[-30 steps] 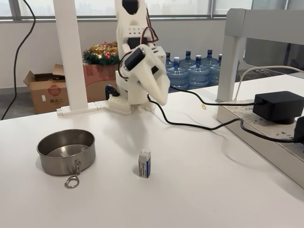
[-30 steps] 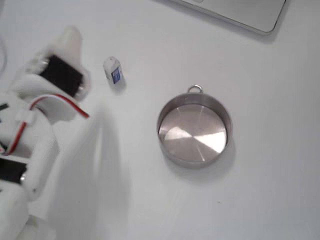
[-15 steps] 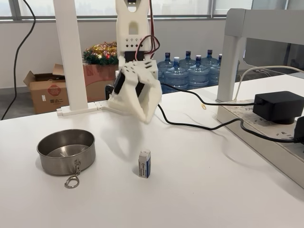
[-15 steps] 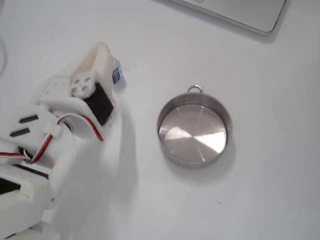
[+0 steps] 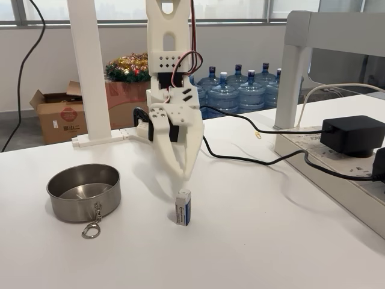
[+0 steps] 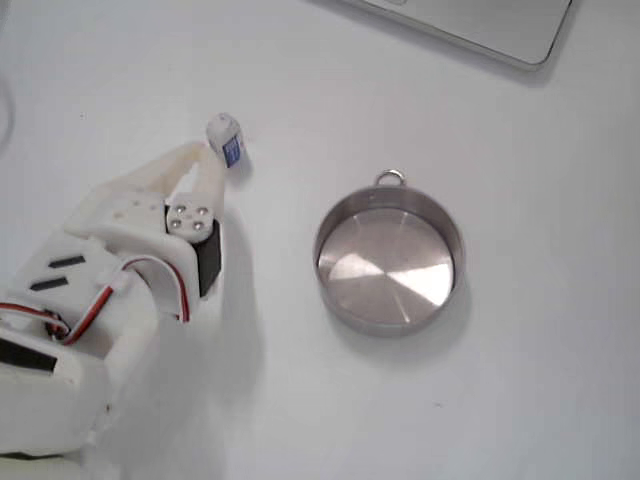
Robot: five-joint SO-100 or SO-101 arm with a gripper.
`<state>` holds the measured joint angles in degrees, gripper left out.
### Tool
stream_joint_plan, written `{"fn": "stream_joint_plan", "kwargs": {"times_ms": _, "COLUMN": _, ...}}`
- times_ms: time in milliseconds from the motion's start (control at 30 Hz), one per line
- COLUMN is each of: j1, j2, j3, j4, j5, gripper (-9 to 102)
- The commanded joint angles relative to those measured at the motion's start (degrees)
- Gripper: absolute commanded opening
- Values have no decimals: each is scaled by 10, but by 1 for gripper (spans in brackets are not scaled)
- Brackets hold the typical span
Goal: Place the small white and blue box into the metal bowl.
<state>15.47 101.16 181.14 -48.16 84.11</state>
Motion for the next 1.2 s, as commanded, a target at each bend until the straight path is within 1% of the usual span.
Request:
{"fn": "stream_joint_plan", "kwargs": {"times_ms": 0, "j1": -3, "j2": 7, "j3": 27, "j4": -11, "j5": 5, "gripper": 10}}
{"fn": "stream_joint_plan", "kwargs": {"times_ms": 200, "j1": -30, "j2": 4, "j3": 16, "j4": -11, "j5": 68, "gripper": 19}}
{"fn": "stream_joint_plan", "kwargs": {"times_ms": 367, "j1": -54, "j2": -13, "j3": -20, "j4": -4, "j5": 76, "gripper": 22}}
{"fn": "stream_joint_plan", "kwargs": {"times_ms": 700, "j1": -49, "j2": -99, "j3": -87, "j4": -11, "j5": 76, "gripper": 23}}
{"fn": "stream_joint_plan", "kwargs": {"times_ms": 967, "j1": -47, "j2": -137, "j3": -134, "j4": -11, "j5": 76, "gripper": 23}}
{"fn": "stream_joint_plan", "kwargs": {"times_ms": 1167, "j1": -25, "j2": -150, "j3": -159, "j4": -11, "j5": 76, "gripper": 23}}
